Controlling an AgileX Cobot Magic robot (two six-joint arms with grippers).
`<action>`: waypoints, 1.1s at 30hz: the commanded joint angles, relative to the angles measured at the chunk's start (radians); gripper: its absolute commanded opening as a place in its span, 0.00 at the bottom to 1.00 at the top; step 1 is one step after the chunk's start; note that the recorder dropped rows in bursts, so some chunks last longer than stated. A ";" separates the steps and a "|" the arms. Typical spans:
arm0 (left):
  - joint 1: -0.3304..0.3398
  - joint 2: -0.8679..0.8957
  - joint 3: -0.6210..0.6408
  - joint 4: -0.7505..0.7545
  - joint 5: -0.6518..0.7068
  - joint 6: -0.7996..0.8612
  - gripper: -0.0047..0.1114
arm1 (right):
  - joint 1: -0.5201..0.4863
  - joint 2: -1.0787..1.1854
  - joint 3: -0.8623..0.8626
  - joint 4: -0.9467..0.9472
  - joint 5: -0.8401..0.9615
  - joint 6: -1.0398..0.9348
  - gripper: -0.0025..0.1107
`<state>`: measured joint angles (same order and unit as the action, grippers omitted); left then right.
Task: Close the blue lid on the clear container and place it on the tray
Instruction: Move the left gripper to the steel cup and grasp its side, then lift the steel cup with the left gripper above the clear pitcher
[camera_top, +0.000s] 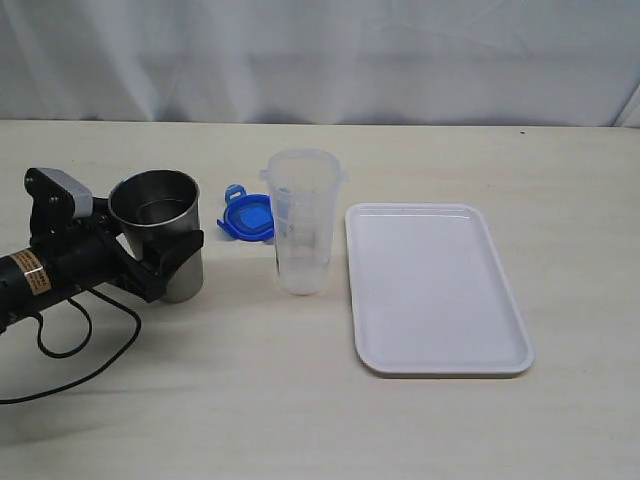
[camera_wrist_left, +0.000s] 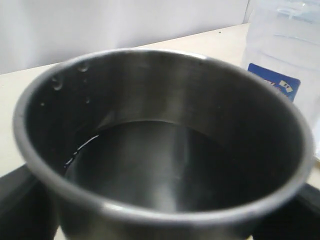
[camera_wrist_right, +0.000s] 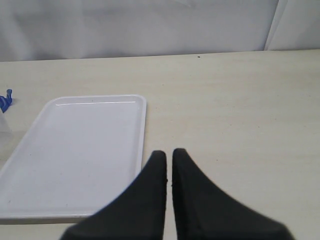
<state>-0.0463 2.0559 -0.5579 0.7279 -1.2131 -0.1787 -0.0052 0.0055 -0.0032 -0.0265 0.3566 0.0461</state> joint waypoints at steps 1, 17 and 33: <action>-0.004 0.001 -0.005 0.024 0.003 -0.005 0.04 | -0.005 -0.006 0.003 0.005 -0.012 0.000 0.06; -0.004 0.001 -0.005 0.022 -0.008 -0.010 0.04 | -0.005 -0.006 0.003 0.005 -0.012 0.000 0.06; -0.004 -0.096 -0.010 -0.046 -0.008 -0.031 0.04 | -0.005 -0.006 0.003 0.005 -0.012 0.000 0.06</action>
<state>-0.0463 1.9945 -0.5579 0.7319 -1.1439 -0.2001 -0.0052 0.0055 -0.0032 -0.0265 0.3566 0.0461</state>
